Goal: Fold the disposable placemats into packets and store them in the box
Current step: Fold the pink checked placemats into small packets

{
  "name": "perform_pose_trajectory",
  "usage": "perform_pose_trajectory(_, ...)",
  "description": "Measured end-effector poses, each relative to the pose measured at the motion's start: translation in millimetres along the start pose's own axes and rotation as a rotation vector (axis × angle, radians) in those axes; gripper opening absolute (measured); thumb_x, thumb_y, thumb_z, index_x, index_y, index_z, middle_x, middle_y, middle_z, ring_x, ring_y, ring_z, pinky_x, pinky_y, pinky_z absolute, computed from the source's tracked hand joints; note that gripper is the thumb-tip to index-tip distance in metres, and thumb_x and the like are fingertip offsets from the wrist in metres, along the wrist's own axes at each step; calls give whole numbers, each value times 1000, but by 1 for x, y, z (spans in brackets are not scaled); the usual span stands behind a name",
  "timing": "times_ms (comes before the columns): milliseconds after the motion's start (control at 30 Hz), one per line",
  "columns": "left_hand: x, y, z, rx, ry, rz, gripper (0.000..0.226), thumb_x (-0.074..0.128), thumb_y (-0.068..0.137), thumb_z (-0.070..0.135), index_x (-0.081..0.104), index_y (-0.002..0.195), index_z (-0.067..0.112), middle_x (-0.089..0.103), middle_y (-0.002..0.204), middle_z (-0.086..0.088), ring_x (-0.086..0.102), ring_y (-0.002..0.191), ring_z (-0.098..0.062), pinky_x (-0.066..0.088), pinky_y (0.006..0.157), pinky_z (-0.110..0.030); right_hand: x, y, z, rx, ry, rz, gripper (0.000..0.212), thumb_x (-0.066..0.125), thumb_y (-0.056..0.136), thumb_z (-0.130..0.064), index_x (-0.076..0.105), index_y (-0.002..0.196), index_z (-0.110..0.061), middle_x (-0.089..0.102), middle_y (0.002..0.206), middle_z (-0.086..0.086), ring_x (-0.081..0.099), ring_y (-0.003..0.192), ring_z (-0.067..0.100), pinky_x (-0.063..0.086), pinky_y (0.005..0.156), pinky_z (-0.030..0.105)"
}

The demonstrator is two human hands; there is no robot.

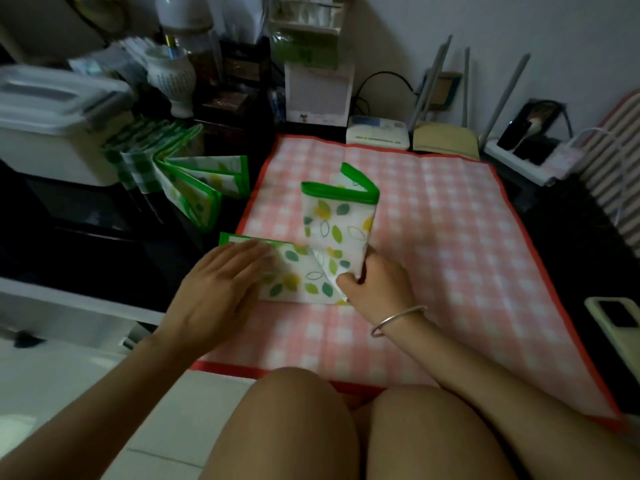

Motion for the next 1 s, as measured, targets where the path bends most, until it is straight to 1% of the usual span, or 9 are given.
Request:
perform_pose_trajectory(133,35,-19,-24,-188,-9,-270,58,6,101,54,12,155,32,6,162,8,2,151,-12,-7,121,-36,2,1,1,8,-4,-46,15,60,79,-32,59,87,-20,70,83,6,65,79,31,49,65,31)
perform_pose_trajectory(333,45,-20,-29,-267,-114,-296,70,-7,89,69,6,152,43,-7,159,23,-15,146,1,-8,120,-41,1,1,3,-4,-3,-22,15,63,79,-28,50,78,-22,70,79,10,64,77,34,44,62,30)
perform_pose_trajectory(467,40,-18,-32,-302,-317,-260,70,25,86,68,26,150,41,12,156,29,2,146,5,-2,121,-43,1,2,-4,-108,-103,-1,16,61,78,-30,55,83,-16,68,77,8,63,73,33,49,62,33)
perform_pose_trajectory(567,22,-16,-43,-572,-861,-130,47,55,93,42,49,139,32,49,140,27,42,132,4,26,118,-43,6,4,-22,-317,-289,28,22,66,71,-27,48,76,-15,63,67,10,59,61,35,41,50,32)
perform_pose_trajectory(667,13,-18,-53,-841,-1330,0,35,39,104,35,56,131,21,68,123,-2,61,118,-17,41,109,-46,17,5,-38,-476,-498,22,35,79,54,-32,59,75,-13,57,49,8,55,39,29,44,42,28)
perform_pose_trajectory(767,11,-19,-54,-894,-1391,-38,64,26,94,69,52,134,26,66,127,-3,54,127,-20,26,116,-49,26,7,-53,-538,-722,-12,54,86,41,-41,70,84,-12,58,46,5,56,37,26,41,40,22)
perform_pose_trajectory(833,8,-17,-48,-904,-1352,-42,79,30,81,81,42,142,31,63,130,1,51,130,-18,28,114,-38,33,4,-62,-571,-799,-122,48,80,62,-42,66,97,-12,68,67,7,66,59,27,43,51,25)
perform_pose_trajectory(933,1,-11,-35,-847,-1259,-14,76,51,79,57,32,148,32,63,117,12,65,105,-4,49,81,-13,36,3,-63,-512,-826,-143,45,84,53,-45,65,80,-15,64,58,2,63,50,23,41,45,24)
perform_pose_trajectory(1000,3,-12,-30,-844,-1221,-10,82,64,79,42,25,150,33,66,115,8,71,91,-8,57,73,-21,38,4,-60,-510,-784,-158,50,82,58,-46,65,88,-11,66,64,6,64,56,28,38,47,25)
Point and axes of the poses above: each hand's wrist, its own y-axis towards the middle knuckle, its own x-axis out of the palm, z = x × y, the point moved 4 cm from there along y, towards the middle knuckle
